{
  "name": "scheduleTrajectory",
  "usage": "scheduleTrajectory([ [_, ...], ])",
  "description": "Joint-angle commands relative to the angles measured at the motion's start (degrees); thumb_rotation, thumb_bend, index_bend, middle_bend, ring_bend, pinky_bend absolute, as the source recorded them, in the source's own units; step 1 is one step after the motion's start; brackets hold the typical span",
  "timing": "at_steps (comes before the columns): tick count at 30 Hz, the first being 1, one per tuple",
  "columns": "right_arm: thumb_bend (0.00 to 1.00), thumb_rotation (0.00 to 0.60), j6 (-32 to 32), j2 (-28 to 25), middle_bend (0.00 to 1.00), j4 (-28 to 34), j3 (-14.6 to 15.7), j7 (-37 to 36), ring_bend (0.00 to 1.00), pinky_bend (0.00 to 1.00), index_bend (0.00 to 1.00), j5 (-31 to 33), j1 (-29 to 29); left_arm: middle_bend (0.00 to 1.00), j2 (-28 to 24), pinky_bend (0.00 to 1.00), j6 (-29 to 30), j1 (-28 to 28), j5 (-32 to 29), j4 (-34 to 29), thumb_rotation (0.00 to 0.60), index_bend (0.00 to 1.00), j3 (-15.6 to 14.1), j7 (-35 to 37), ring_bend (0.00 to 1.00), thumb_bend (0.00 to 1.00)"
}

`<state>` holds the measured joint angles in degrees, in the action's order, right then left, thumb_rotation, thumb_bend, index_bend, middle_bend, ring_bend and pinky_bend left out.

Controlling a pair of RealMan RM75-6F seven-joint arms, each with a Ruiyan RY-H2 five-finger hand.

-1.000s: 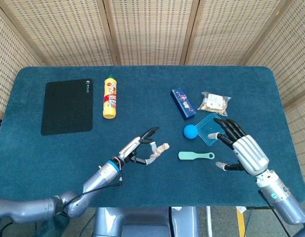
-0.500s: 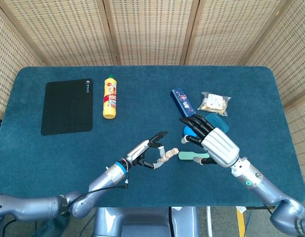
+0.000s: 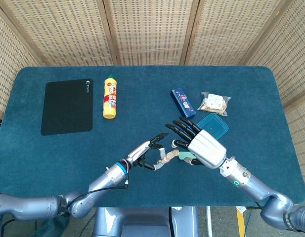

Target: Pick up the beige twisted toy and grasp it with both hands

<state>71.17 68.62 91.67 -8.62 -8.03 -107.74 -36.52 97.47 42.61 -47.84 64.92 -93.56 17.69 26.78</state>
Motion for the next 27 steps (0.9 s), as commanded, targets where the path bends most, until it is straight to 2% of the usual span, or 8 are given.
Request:
scheduleTrajectory([
  [1,0.27,0.600,-0.2,0.6,0.13,0.0,0.1,0.6,0.00,0.00,0.46,0.2,-0.7,0.00,0.4,0.00,0.2,-0.2,-0.6,0.1,0.600,0.75,-0.2,-0.8,0.00,0.54],
  [9,0.34,0.600,-0.1,1.3,0.14,0.5,0.7,1.6,0.00,0.00,0.47,0.6,-1.7,0.00,0.9,0.00,0.2,-0.6,-2.0,-0.1,0.600,0.75,-0.1,-2.4,0.00,0.54],
  [27,0.36,0.600,-0.3,2.6,0.15,-0.4,1.9,4.0,0.00,0.00,0.50,1.8,-2.9,0.00,0.8,0.00,0.1,-0.4,-2.5,-0.5,0.600,0.75,-0.2,-3.0,0.00,0.54],
])
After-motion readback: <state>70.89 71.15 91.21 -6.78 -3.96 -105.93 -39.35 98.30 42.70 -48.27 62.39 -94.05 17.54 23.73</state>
